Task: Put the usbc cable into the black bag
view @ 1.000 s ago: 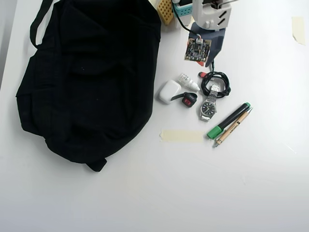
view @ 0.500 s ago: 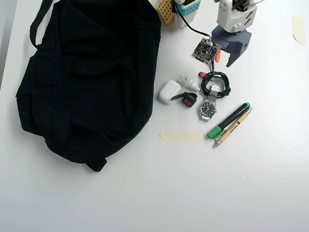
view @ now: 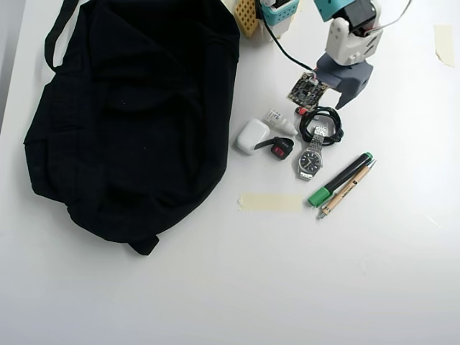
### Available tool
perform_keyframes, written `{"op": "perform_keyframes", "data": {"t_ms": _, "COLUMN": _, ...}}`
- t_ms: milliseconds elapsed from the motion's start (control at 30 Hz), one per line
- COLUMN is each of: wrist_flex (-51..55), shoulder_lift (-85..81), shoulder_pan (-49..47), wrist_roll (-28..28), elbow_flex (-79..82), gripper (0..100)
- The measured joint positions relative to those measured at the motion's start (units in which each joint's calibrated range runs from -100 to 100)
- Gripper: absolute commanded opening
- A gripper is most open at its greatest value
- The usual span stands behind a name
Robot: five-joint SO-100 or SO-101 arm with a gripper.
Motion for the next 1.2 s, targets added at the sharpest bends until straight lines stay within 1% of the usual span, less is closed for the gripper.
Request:
{"op": "perform_keyframes", "data": {"t_ms": 167, "wrist_flex": 0.0, "shoulder_lift": 0.0, "shoulder_pan": 3.5, "wrist_roll": 1.5, "elbow_flex": 0.0, "gripper": 18}}
{"op": "perform_keyframes", "data": {"t_ms": 233, "wrist_flex": 0.0, "shoulder_lift": 0.0, "shoulder_pan": 5.8, "wrist_roll": 2.3, "elbow_flex": 0.0, "gripper": 24}}
{"op": "perform_keyframes", "data": {"t_ms": 333, "wrist_flex": 0.0, "shoulder_lift": 0.0, "shoulder_pan": 6.4, "wrist_roll": 3.3, "elbow_flex": 0.0, "gripper": 30}}
{"op": "perform_keyframes", "data": {"t_ms": 433, "wrist_flex": 0.0, "shoulder_lift": 0.0, "shoulder_pan": 8.1, "wrist_roll": 4.2, "elbow_flex": 0.0, "gripper": 33}}
{"op": "perform_keyframes", "data": {"t_ms": 667, "wrist_flex": -0.1, "shoulder_lift": 3.3, "shoulder_pan": 8.2, "wrist_roll": 5.8, "elbow_flex": -0.3, "gripper": 34}}
{"op": "perform_keyframes", "data": {"t_ms": 1200, "wrist_flex": -0.1, "shoulder_lift": 13.9, "shoulder_pan": 8.0, "wrist_roll": 5.9, "elbow_flex": -7.2, "gripper": 34}}
